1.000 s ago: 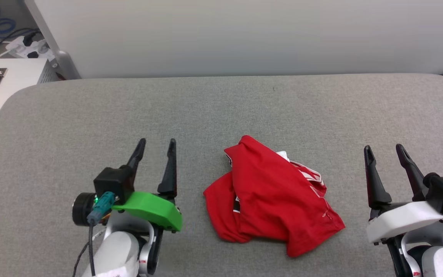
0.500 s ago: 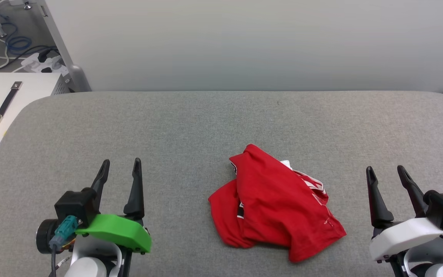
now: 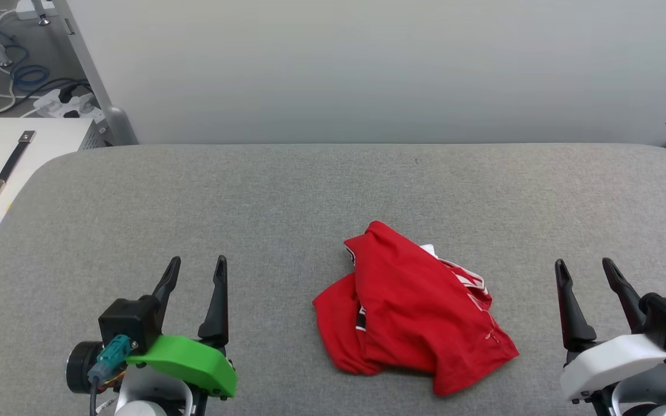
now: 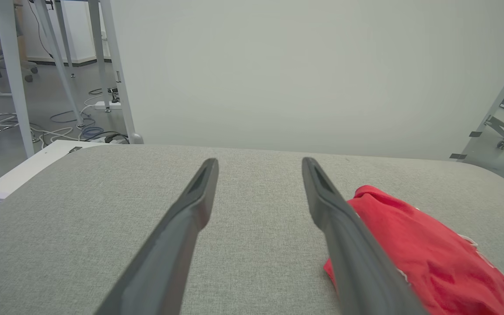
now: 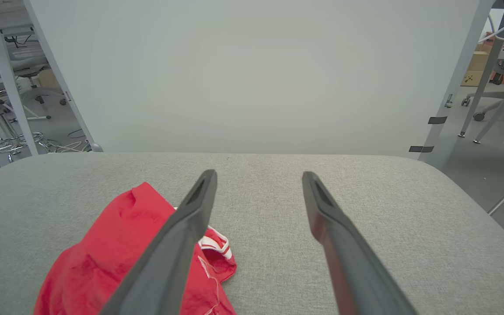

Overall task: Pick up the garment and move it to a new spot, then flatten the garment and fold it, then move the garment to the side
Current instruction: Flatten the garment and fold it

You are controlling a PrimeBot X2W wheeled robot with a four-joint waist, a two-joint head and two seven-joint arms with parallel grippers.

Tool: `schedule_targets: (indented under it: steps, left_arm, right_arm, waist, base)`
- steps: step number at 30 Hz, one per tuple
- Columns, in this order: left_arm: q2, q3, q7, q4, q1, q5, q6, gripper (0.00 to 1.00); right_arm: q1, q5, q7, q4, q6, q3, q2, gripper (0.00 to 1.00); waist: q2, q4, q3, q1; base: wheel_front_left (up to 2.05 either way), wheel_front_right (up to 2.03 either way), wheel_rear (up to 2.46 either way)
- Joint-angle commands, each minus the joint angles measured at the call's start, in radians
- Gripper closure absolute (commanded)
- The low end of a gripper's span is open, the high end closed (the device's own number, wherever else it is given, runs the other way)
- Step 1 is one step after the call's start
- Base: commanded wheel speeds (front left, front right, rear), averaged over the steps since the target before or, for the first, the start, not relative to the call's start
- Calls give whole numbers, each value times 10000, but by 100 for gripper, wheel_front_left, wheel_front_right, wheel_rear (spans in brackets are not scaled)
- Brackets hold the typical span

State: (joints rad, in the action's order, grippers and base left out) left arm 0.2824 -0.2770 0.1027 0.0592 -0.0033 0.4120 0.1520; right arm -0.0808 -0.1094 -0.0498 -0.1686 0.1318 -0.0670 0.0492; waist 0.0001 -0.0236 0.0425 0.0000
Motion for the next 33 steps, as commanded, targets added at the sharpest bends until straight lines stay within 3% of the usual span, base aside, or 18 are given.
schedule_targets:
  steps: [1,7,13,22,33]
  left_arm:
    - [71,17,-49,36,95,-14,42,0]
    - [69,-28,-58,131,-85,-26,58,0]
    - [-68,-105,109,219,-432,-57,64,0]
    - [-314,-298,341,316,-823,-196,164,0]
    - [-579,-435,741,-165,-1554,-161,15,0]
  right_arm:
    - [-114,-3,-38,-35,-11,-59,11,0]
    - [-24,-198,-417,72,-11,-372,167,0]
    - [173,-1112,-1982,721,-11,-343,1161,0]
    - [622,-2506,-4901,1120,-11,1472,2636,0]
    - [1717,-3277,-5540,2430,-11,3232,3350,0]
  waist:
    - [-1,-5,-25,0]
    - [-1,-114,-256,0]
    - [-1,-397,-726,0]
    - [-1,-826,-1495,0]
    - [-1,-1325,-2501,0]
  base:
    - [0,0,0]
    - [0,0,0]
    - [0,0,0]
    - [0,0,0]
    - [0,0,0]
